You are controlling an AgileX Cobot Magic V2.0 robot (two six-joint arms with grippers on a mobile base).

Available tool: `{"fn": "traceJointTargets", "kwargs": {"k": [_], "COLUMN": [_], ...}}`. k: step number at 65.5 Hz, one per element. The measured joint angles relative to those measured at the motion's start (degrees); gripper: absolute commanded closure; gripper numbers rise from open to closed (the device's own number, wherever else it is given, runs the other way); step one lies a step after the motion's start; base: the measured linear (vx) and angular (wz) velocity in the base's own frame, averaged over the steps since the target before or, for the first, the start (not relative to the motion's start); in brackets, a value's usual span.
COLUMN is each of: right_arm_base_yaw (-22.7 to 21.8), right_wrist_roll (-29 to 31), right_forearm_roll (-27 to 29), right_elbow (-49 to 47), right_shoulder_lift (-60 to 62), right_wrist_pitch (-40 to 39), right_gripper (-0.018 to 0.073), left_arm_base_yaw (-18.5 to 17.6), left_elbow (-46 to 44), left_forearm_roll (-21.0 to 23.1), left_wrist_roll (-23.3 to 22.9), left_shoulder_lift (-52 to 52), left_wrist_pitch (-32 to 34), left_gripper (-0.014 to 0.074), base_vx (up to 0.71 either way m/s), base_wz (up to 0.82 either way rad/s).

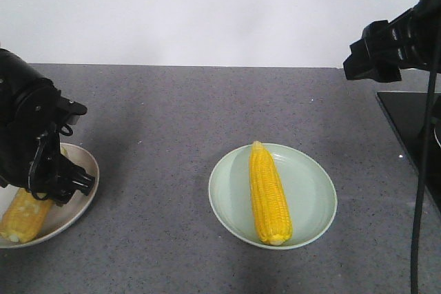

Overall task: Distribute corn equally
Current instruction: 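Lower the left gripper's corn onto the cream plate and release it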

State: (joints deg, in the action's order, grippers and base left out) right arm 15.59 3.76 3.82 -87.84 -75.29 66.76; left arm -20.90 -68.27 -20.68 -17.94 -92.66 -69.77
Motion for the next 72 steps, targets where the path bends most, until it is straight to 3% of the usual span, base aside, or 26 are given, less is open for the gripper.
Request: {"fn": "traceJointTargets", "kwargs": {"k": [21,50,72], "right_arm_base_yaw": [0.0,0.0,0.0], "right_wrist_roll": [0.0,-0.1,-4.6], "right_forearm_roll": [0.0,-0.1,-7.2], "right_elbow": [0.0,0.0,1.5], "right_shoulder_lift": [0.0,0.0,2.1], "right_wrist_pitch": [0.0,0.0,0.7], "right_gripper": [0.0045,0.0045,0.0045], "left_arm_base_yaw": [0.0,0.0,0.0], "left_elbow": [0.0,0.0,0.1], "left_forearm_roll": [-0.1,-0.2,-0.8], "left_wrist_roll": [-1.9,-8.5,-9.3], "left_shoulder_lift": [4.3,25.3,35.0], "left_wrist_pitch": [6.3,17.8,20.5], "left_gripper": [-0.0023,0.0006,0.0006], "base_vx": [0.00,0.00,0.00], "base_wz": [0.00,0.00,0.00]}}
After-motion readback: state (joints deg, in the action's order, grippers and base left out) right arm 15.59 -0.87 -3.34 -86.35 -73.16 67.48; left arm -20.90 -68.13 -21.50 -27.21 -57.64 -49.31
